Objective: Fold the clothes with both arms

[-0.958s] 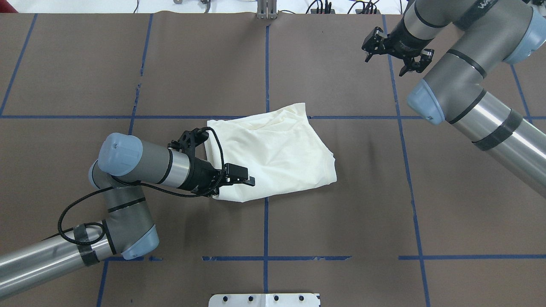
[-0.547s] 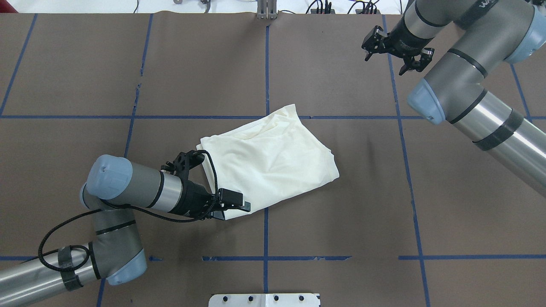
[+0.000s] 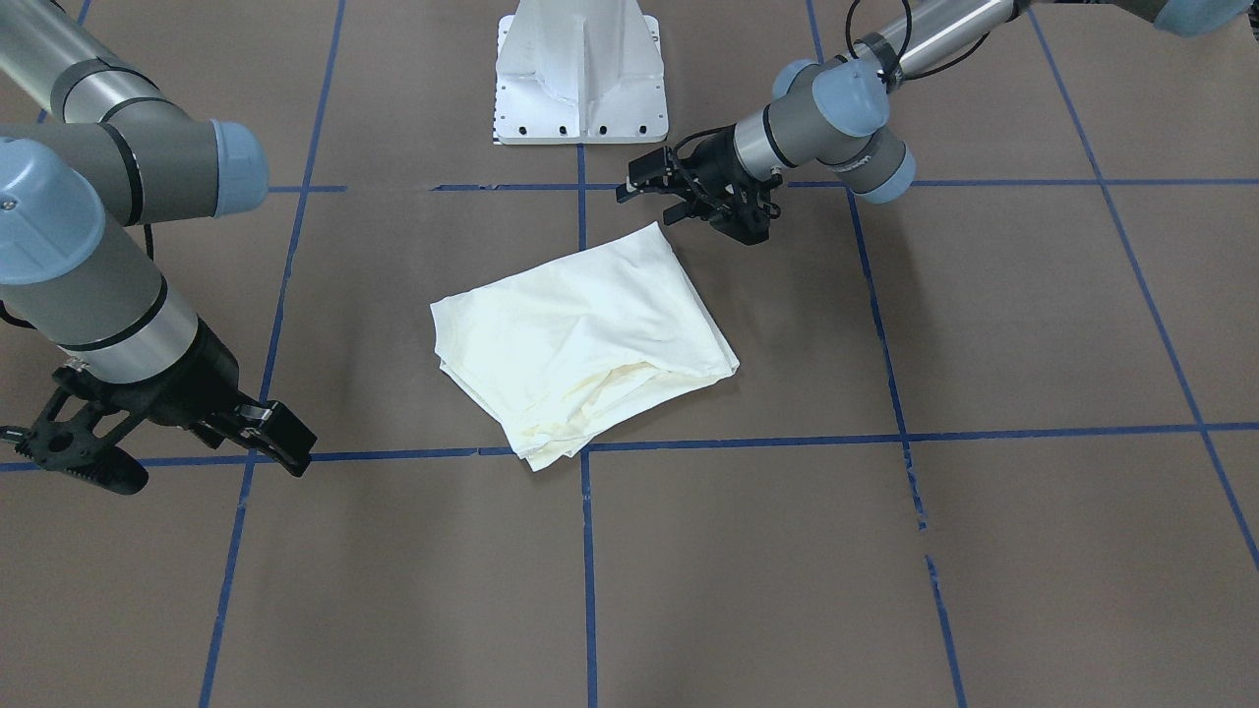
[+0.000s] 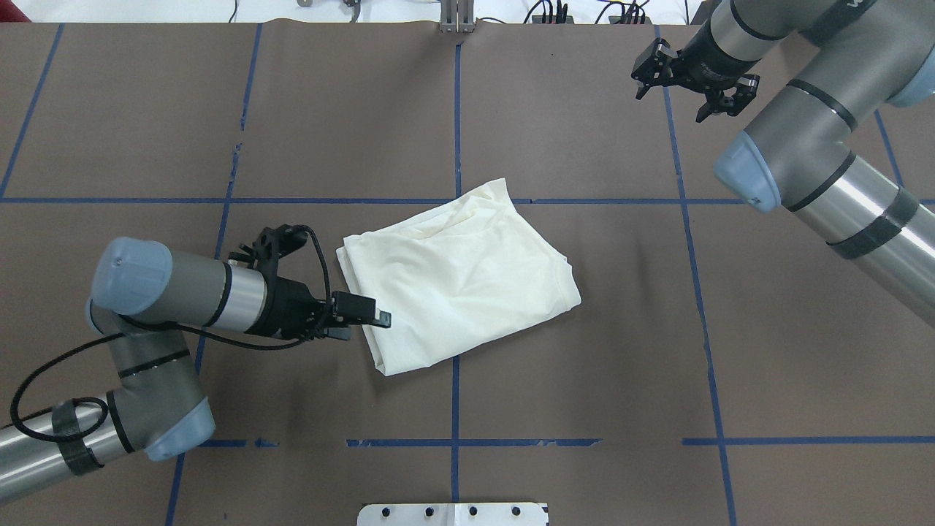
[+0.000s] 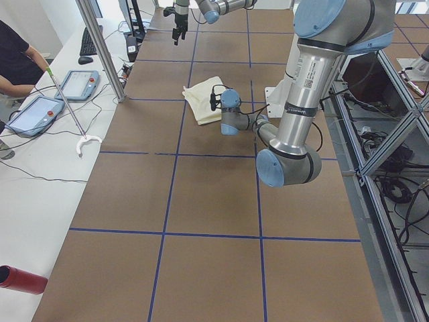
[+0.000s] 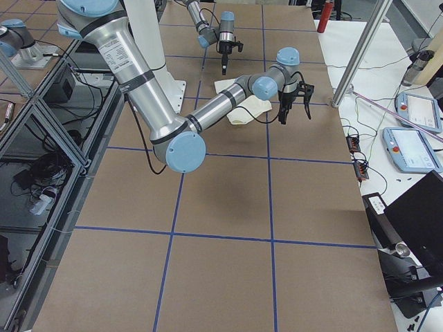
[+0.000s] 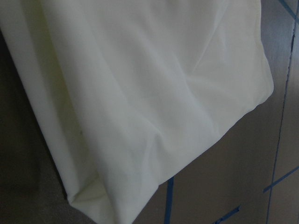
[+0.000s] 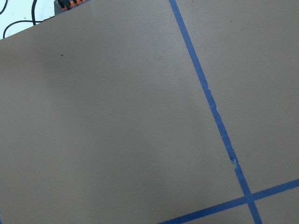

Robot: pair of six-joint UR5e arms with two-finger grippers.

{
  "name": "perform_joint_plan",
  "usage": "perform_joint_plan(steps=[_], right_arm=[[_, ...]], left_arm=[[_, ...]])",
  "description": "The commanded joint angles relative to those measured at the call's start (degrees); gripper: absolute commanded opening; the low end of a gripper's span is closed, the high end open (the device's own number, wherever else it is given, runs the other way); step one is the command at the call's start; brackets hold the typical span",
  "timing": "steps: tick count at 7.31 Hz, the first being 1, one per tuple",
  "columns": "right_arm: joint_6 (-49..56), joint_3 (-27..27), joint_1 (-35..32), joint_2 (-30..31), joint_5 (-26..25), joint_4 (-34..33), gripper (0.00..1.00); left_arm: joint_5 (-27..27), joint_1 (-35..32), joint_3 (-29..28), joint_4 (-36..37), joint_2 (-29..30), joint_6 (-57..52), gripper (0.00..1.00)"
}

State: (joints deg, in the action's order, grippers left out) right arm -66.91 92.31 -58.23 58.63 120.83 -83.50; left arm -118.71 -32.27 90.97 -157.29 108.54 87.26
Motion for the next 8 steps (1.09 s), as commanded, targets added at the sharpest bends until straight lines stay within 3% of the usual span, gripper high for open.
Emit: perform_joint_plan(steps=[1, 4, 7, 8], right_arm=[[9.7, 1.9, -3.2, 4.8, 0.1, -0.1, 1.00], [28.8, 5.6, -8.9, 17.3, 1.1, -0.7, 1.00], [52.3, 5.3, -21.3, 29.3, 11.2, -1.0, 1.00], [58.1, 5.3, -23.8, 32.5, 11.9, -1.0, 1.00]], left_arm=[[-0.3, -13.3, 0.5, 9.5, -2.0, -16.3, 1.00], [0.1, -30.3, 5.8, 38.2, -1.7, -47.9, 1.00], [0.0, -42.7, 5.0, 55.8, -2.2, -77.8, 1.00], [-0.5, -47.5, 5.0, 57.3, -5.4, -88.0, 1.00]])
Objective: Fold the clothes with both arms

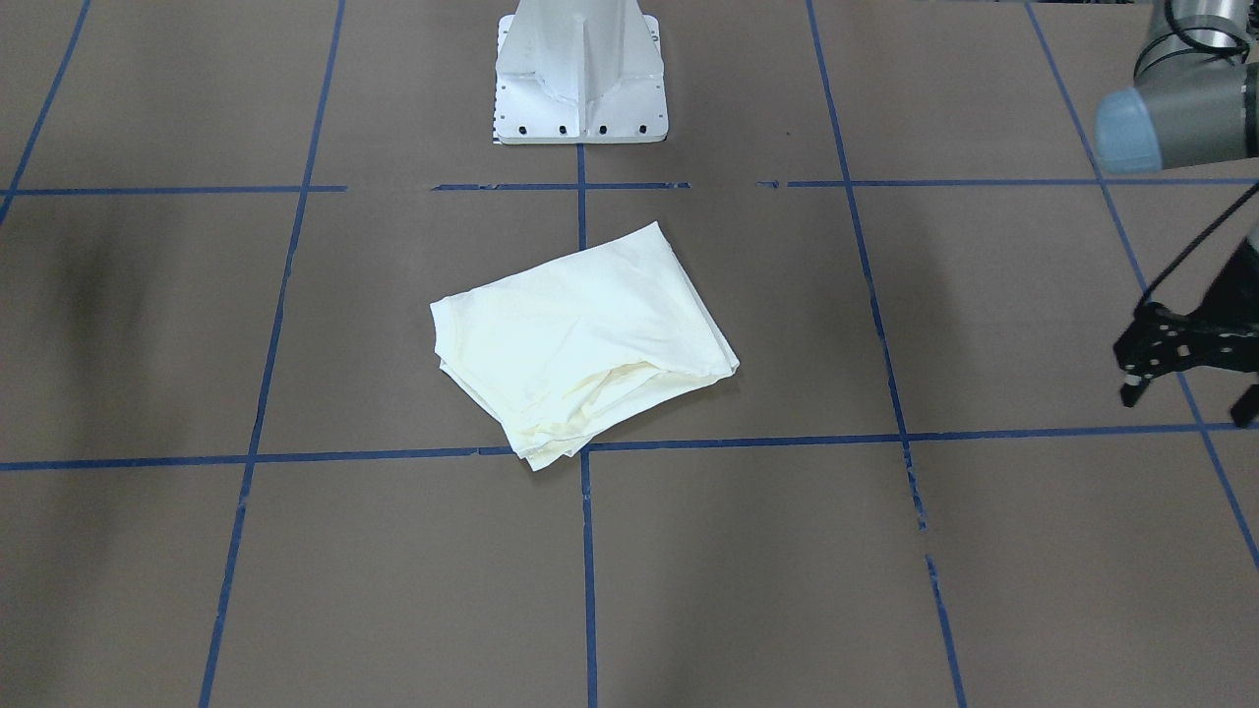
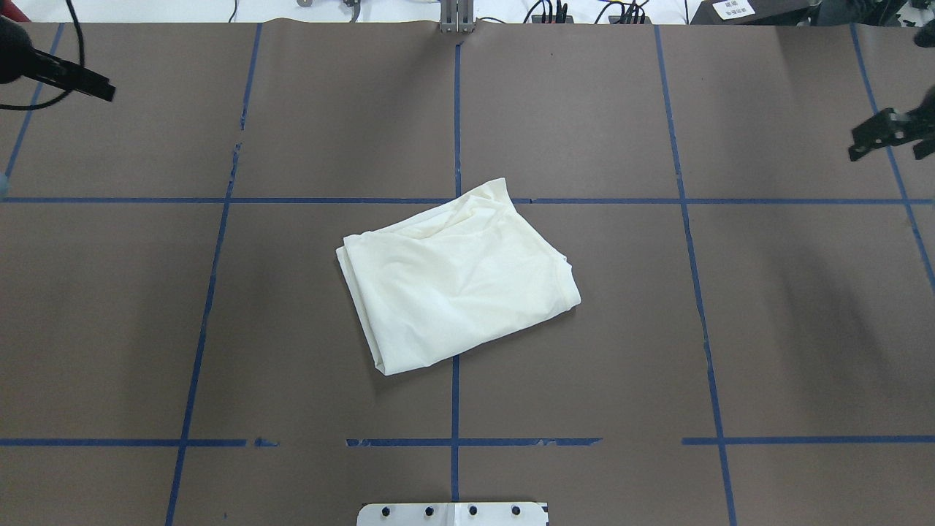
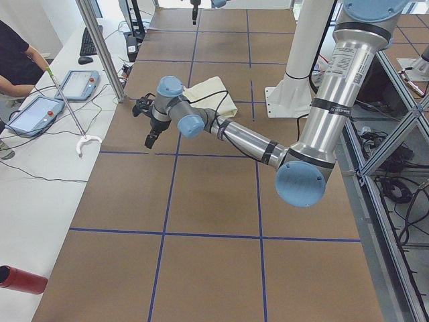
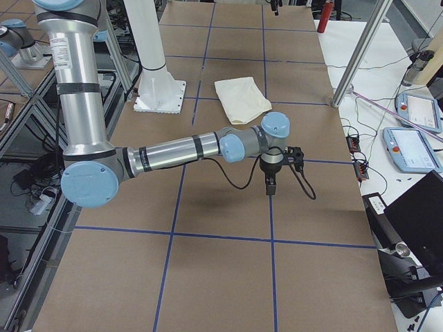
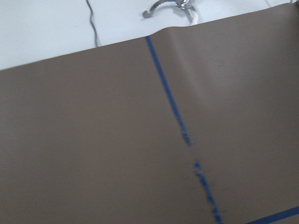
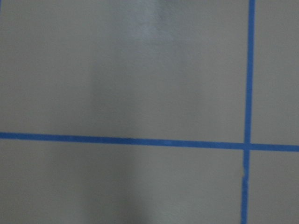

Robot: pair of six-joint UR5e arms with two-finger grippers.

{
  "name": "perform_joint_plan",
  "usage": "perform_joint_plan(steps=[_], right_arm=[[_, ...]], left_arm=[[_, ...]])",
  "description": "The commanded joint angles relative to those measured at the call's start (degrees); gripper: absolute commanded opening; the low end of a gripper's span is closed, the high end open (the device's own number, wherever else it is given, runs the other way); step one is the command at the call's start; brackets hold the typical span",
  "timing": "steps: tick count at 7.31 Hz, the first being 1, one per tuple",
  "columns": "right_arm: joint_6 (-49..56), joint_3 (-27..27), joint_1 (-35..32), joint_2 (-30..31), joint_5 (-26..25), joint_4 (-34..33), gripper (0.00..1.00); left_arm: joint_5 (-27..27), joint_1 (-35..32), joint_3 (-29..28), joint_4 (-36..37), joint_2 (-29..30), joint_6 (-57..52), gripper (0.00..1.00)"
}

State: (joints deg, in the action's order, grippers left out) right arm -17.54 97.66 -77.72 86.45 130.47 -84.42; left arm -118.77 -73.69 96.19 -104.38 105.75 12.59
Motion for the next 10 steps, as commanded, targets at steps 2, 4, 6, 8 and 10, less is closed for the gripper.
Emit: perform_joint_plan(steps=[2, 4, 6, 8, 10], right_arm=[[14.9, 0.2, -8.8, 9.5, 4.3, 0.1, 1.00], [14.1, 0.0, -9.3, 11.7, 4.2, 1.5, 1.00], [14.1, 0.9, -9.3, 12.2, 4.5, 1.6, 1.00], [13.9, 2.0, -9.3, 13.2, 5.1, 1.7, 1.00], [13.8, 1.9, -9.3, 13.1, 5.6, 1.6, 1.00]], left_arm=[[-4.7, -12.3, -0.6, 4.5, -7.6, -27.6, 1.00], [-9.0, -12.5, -0.8, -2.5, -15.6, -24.2, 1.00], [-9.0, -12.4, -13.0, -11.2, -15.3, -22.4, 1.00], [-9.3, -12.6, -13.2, -1.0, -12.9, -21.6, 1.00], [-9.3, -13.0, -4.2, 16.2, -10.3, -21.7, 1.00]])
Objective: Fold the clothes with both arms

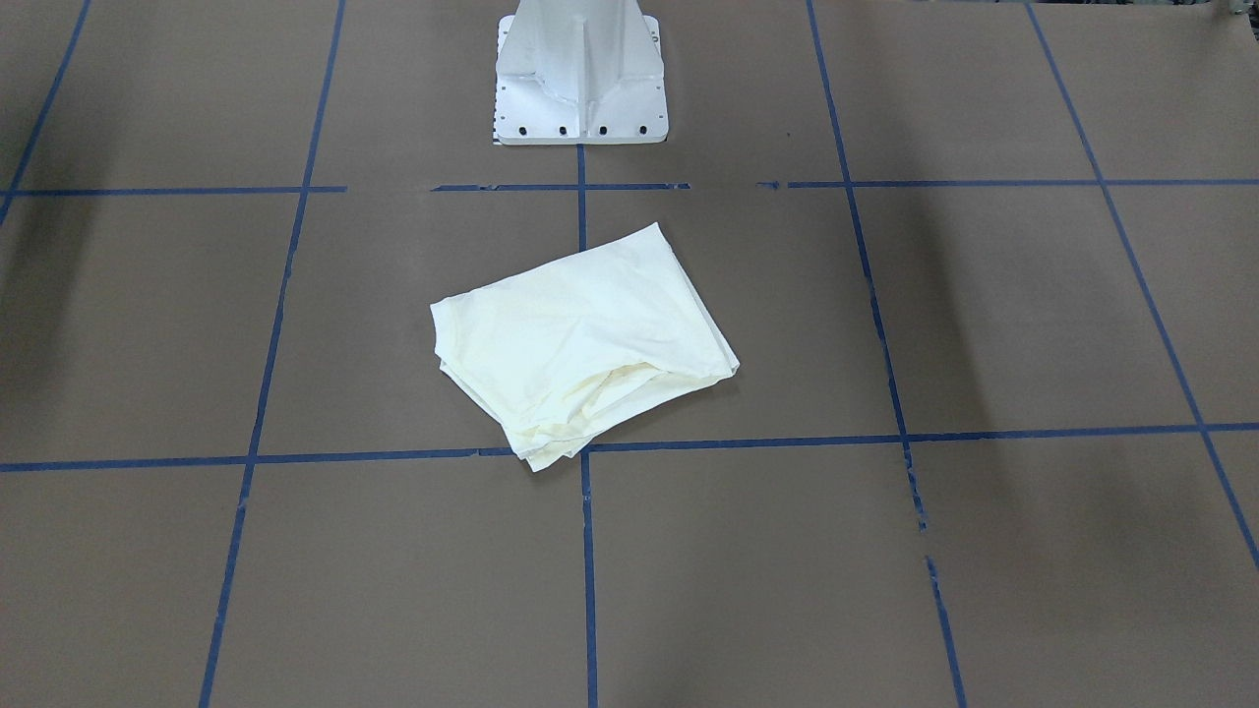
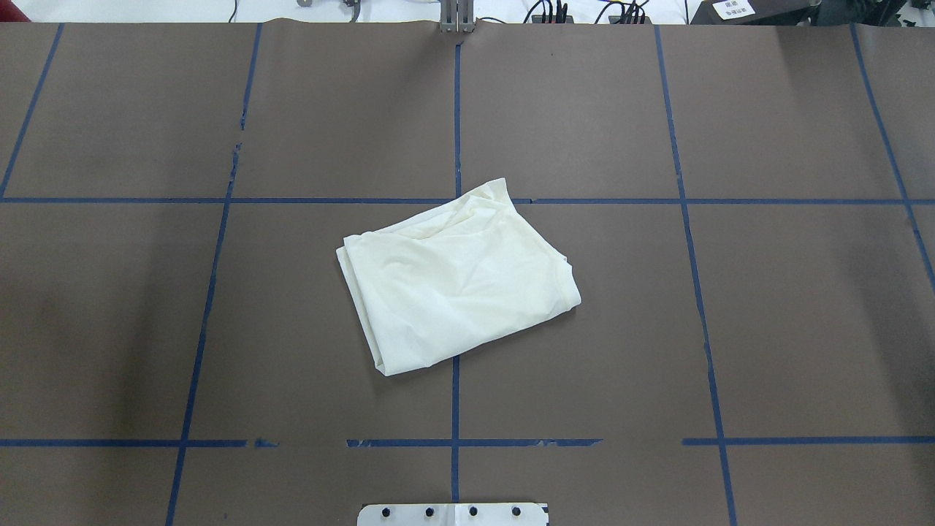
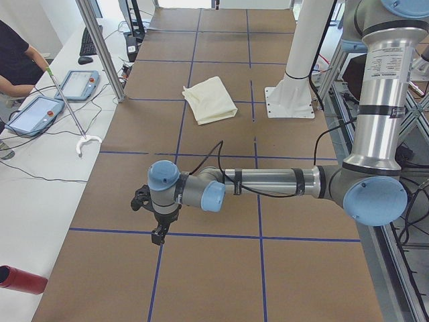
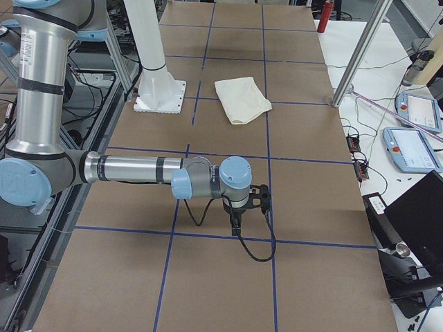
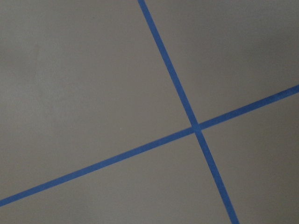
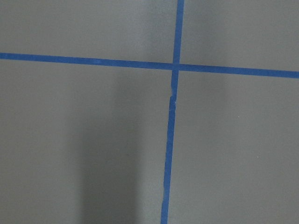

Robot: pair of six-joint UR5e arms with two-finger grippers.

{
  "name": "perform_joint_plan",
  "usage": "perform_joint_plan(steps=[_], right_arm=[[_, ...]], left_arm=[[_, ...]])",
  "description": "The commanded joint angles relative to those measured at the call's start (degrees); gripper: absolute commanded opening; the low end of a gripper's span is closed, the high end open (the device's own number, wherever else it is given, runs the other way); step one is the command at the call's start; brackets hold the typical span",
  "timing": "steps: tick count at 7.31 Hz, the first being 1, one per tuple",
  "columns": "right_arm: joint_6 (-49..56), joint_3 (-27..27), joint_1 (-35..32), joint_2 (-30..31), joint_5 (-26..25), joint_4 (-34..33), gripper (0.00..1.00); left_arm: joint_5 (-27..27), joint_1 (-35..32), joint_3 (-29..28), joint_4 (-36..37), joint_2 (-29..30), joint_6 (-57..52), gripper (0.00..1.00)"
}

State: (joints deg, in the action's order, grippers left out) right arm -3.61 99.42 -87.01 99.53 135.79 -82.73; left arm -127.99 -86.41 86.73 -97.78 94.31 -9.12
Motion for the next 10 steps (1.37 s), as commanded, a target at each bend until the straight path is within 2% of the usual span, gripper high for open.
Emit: perform_joint_plan(steps=[1, 3, 10], right_arm=[[-0.1, -0.5, 0.0, 0.2, 1.5, -0.2, 1.00], [0.0, -1.5, 0.0, 0.5, 2.6, -0.2, 1.00], [-1.8, -0.8, -1.7, 0.0, 2.5, -0.6, 1.00]], left_arm=[[-0.2, -1.9, 6.1, 10.5, 0.6, -0.5, 1.00], [-2.6, -5.9, 6.0, 10.2, -1.6, -4.4, 1.00], [-6.0, -5.9, 7.4, 10.7, -2.3, -6.2, 1.00]])
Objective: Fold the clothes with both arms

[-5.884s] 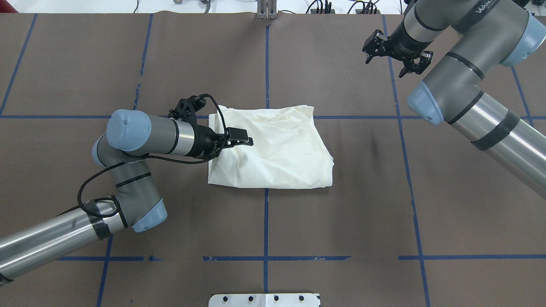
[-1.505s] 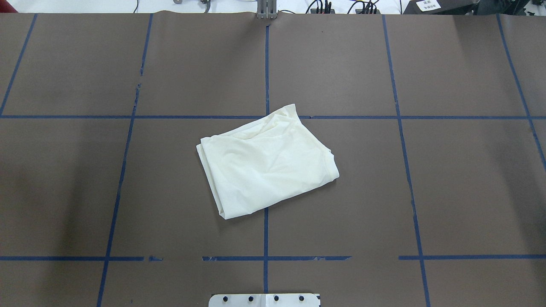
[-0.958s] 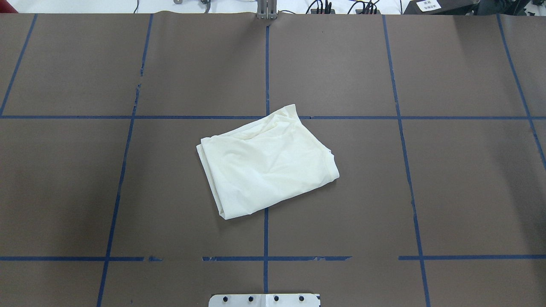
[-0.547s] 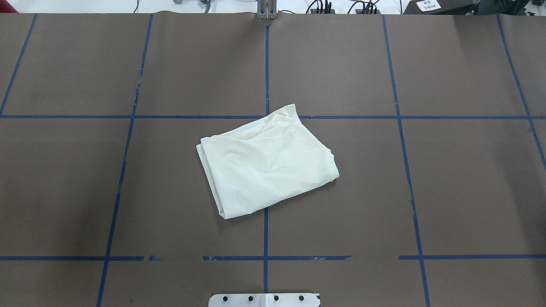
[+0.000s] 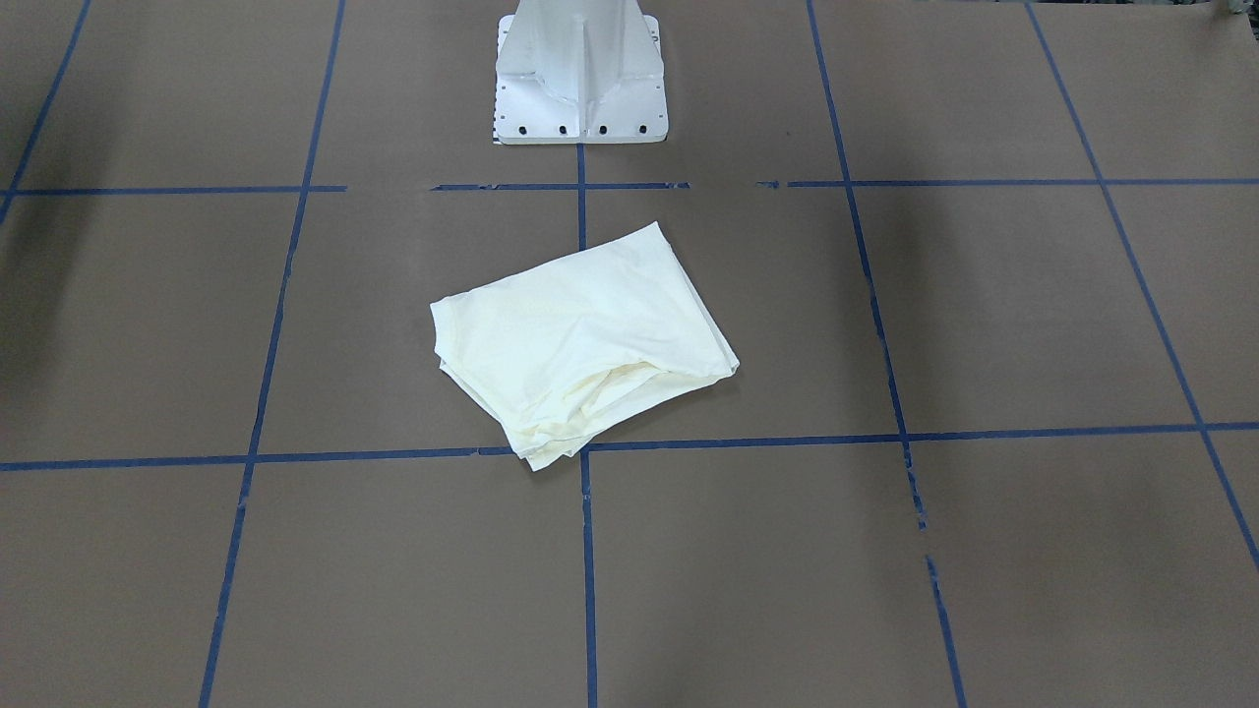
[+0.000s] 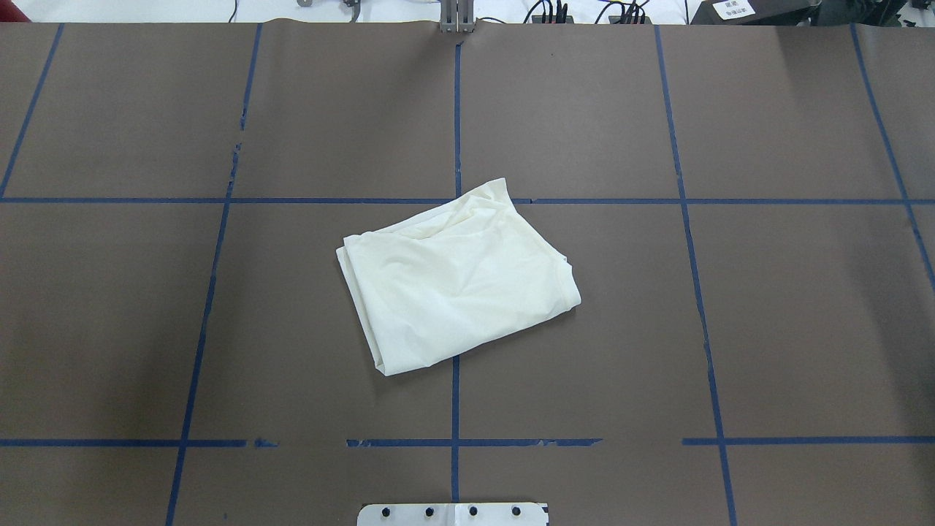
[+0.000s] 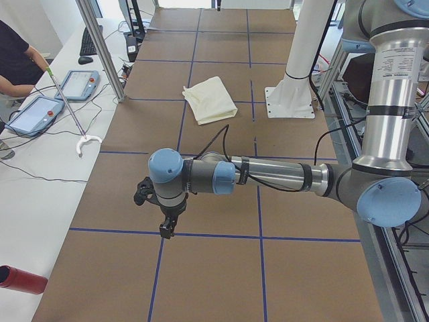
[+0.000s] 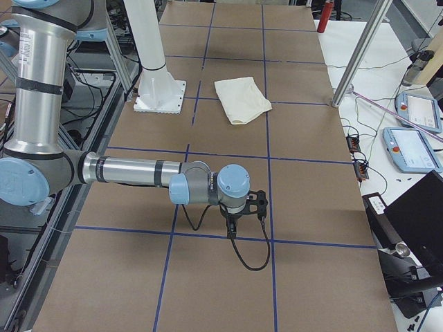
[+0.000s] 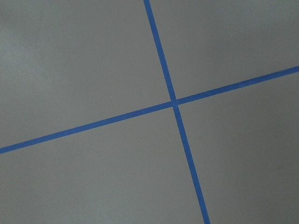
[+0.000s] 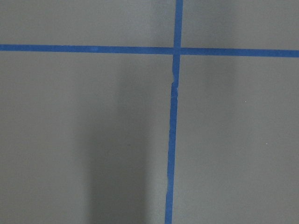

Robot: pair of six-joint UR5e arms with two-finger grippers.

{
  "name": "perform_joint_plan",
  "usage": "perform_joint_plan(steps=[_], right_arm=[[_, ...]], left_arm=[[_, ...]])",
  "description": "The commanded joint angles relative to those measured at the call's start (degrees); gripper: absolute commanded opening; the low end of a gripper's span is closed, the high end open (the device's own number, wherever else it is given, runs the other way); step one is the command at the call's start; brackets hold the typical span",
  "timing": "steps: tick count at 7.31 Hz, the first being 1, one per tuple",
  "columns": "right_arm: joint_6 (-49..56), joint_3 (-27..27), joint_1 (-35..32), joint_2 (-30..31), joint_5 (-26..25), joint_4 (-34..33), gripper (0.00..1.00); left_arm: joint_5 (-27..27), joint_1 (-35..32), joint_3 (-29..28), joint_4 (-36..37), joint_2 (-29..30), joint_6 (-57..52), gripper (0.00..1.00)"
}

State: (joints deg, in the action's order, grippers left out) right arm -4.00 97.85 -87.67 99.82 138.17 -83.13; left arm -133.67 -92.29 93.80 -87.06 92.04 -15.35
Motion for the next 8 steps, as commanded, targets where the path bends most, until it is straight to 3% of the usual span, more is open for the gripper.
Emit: perform_joint_plan(steps=[1, 3, 8], right_arm=[[-4.4, 2.4, -1.0, -0.2, 0.0, -0.9, 1.00], [-5.9, 5.5, -1.0, 0.0, -0.4, -3.2, 1.00], [-7.3, 5.4, -0.8, -0.2, -0.5, -3.3, 1.00]], left_arm=[[-0.4, 0.0, 0.3, 0.0, 0.1, 0.1, 1.00], [-0.4, 0.1, 0.9, 0.0, 0.1, 1.2, 1.00], [-0.4, 0.1, 1.6, 0.0, 0.1, 2.4, 1.00]])
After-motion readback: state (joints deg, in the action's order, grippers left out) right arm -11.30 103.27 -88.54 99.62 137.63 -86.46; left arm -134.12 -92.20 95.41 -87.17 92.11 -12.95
